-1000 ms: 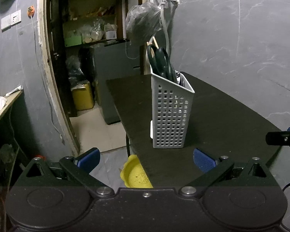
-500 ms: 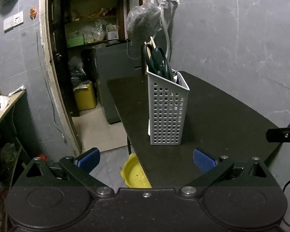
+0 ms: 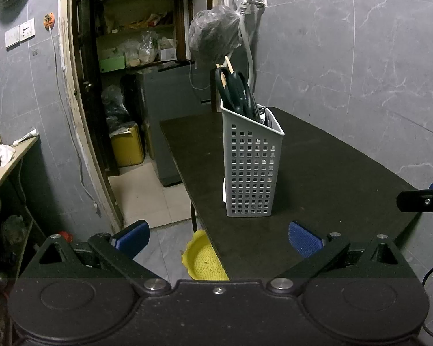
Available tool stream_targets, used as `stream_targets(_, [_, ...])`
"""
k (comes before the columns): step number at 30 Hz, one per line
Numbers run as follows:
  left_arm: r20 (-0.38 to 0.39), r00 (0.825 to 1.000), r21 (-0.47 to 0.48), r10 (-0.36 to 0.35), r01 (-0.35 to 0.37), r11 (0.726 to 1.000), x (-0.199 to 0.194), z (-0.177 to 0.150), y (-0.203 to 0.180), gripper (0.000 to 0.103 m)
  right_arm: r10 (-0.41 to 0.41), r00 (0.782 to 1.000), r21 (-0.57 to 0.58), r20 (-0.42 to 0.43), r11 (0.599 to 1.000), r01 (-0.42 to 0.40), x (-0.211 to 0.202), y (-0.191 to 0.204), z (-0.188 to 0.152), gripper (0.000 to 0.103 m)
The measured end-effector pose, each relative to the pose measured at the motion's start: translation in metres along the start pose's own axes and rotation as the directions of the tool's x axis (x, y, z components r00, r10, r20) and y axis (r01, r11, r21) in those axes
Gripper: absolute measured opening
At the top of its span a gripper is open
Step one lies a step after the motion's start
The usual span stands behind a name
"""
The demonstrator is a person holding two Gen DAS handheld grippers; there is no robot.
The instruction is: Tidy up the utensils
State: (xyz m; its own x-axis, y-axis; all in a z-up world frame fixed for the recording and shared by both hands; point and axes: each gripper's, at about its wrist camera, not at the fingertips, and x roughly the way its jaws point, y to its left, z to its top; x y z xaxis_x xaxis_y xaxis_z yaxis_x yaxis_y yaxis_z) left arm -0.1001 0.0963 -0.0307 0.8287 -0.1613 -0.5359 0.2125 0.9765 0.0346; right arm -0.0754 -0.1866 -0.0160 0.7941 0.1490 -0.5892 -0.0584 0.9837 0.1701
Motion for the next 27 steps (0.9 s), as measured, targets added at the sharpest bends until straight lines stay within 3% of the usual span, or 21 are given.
stream_targets(27, [-0.002,1.0,0.001,-0.005,0.005,1.0,0.0021,0.0029,0.0012,0.102,-0.01,1.0,-0.002,0.0,1.0,0.01,-0.0021,0.0019,0.0005,0.103])
